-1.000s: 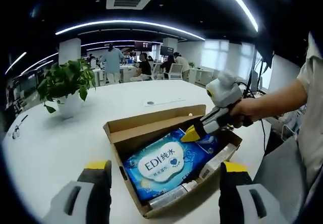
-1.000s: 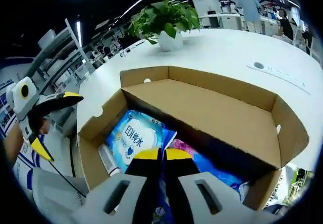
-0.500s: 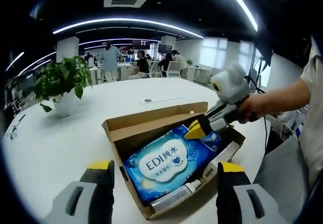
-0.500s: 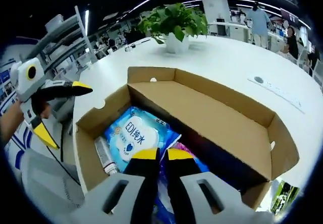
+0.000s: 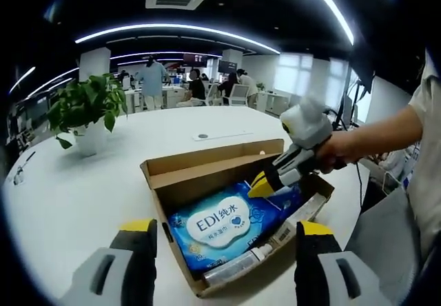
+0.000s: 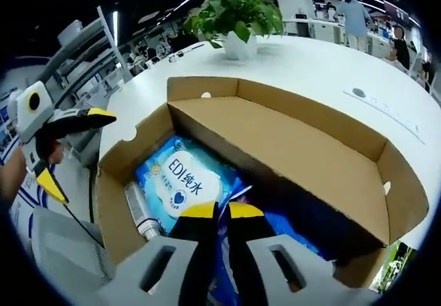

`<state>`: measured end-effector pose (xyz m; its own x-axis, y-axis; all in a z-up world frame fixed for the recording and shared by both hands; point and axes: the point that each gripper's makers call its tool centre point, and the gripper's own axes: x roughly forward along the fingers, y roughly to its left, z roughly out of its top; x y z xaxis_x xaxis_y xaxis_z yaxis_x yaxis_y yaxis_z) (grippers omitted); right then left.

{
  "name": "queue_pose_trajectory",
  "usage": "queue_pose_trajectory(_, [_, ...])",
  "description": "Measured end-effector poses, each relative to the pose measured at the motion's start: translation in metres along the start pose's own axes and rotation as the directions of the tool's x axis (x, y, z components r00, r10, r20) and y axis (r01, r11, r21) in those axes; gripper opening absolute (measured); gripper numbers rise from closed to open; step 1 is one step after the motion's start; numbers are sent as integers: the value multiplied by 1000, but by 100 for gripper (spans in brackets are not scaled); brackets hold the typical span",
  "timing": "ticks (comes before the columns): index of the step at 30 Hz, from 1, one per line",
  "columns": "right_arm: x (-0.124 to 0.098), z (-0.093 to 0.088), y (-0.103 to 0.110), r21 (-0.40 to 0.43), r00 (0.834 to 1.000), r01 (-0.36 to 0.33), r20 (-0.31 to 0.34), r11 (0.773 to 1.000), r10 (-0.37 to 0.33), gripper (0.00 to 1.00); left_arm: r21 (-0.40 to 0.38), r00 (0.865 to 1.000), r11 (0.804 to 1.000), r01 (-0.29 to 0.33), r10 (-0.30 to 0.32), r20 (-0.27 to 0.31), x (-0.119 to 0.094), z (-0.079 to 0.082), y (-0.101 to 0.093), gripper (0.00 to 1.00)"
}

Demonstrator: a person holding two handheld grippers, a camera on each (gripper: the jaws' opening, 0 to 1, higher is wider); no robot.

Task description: Operate the shoe box by opening the lid, removing the specified soft item, and placing it in the target area until the item is outside and the box remains undamaged.

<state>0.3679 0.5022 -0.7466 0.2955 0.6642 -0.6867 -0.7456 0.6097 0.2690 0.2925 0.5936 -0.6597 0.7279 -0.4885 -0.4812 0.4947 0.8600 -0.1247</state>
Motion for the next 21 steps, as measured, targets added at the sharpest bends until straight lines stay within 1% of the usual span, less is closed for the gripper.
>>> queue_pose_trajectory(3, [-2,3,2,8,1000,3,3,1000,-3,0,-7,1000,1000,-6,6,0,0,1,1,84])
queue_pose_trajectory(7, [-12,10,3,53,999,2,36,999,-4,0,-11,1000,1000,-14,14,-9,0,1,3,82])
queue_pose_trajectory(10, [-18,15,1,60,998,9,57,998,-12,0,-16,1000,1000,-16,16,-19,2,0,4,81])
queue_pose_trajectory(13, [-26,16,2,59,997,16,68,998,-20,0,-19,999,1000,-22,21,-36,5,-1,5,76])
queue_pose_trajectory(18, [-39,18,0,63,996,24,86,998,-30,0,-16,996,999,-33,31,-82,13,-7,4,68])
queue_pose_trajectory(20, [-44,19,-3,48,995,35,93,998,-39,0,-36,995,999,-34,31,-94,16,-9,3,65])
queue_pose_trajectory(21, [-48,19,-4,41,994,44,97,998,-48,0,-57,994,998,-34,28,-104,19,-10,2,64])
